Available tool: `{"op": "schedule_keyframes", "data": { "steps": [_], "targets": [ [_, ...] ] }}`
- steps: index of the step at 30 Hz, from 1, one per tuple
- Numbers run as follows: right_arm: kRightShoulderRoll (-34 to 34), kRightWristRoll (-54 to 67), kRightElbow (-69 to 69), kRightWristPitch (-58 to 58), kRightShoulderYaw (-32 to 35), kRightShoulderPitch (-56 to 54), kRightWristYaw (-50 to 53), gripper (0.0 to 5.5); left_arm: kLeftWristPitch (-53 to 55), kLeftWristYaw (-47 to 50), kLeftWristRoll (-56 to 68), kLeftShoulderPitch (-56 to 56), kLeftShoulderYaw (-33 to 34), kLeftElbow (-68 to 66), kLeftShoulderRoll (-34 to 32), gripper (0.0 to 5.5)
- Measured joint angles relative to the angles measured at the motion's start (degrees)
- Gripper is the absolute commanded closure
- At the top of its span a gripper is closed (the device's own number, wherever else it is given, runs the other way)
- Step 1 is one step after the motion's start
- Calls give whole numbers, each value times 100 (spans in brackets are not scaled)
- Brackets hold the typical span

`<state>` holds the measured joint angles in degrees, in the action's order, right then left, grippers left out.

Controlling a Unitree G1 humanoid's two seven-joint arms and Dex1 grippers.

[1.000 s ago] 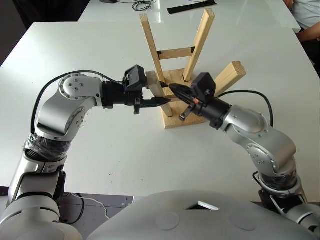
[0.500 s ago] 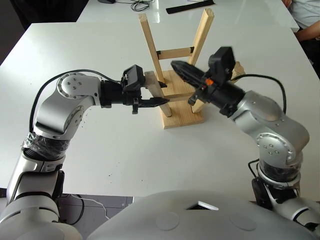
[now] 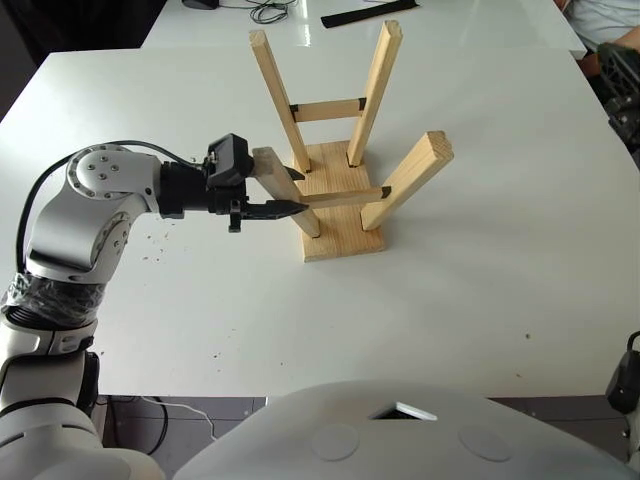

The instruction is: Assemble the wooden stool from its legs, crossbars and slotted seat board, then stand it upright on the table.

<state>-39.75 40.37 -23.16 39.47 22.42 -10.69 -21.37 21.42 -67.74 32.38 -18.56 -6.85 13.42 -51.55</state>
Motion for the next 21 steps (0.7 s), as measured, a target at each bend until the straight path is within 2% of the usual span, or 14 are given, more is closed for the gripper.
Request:
{"op": "schedule_keyframes", "data": {
  "steps": [3,4,5,8,12,17,21],
  "targets": [
    [941,534,-1185,370,-1443,374,247,550,-12,31,15,-62,-36,47,42,346],
    [1278,678,-1538,426,-1807,485,538,550,-14,19,30,-65,-29,26,55,346],
    [1442,688,-1735,470,-1881,602,877,550,-20,6,37,-38,-11,23,35,346],
    [1518,769,-1963,620,-1906,691,1280,550,-36,39,38,60,5,62,38,346],
    [1293,905,-1960,841,-1853,565,1281,550,-101,215,36,224,14,149,44,346],
    [743,747,-1302,821,-1770,277,567,550,-215,534,34,426,0,342,125,346],
    [330,342,-321,662,-1051,-208,527,550,-341,649,38,536,5,393,131,346]
  ]
}}
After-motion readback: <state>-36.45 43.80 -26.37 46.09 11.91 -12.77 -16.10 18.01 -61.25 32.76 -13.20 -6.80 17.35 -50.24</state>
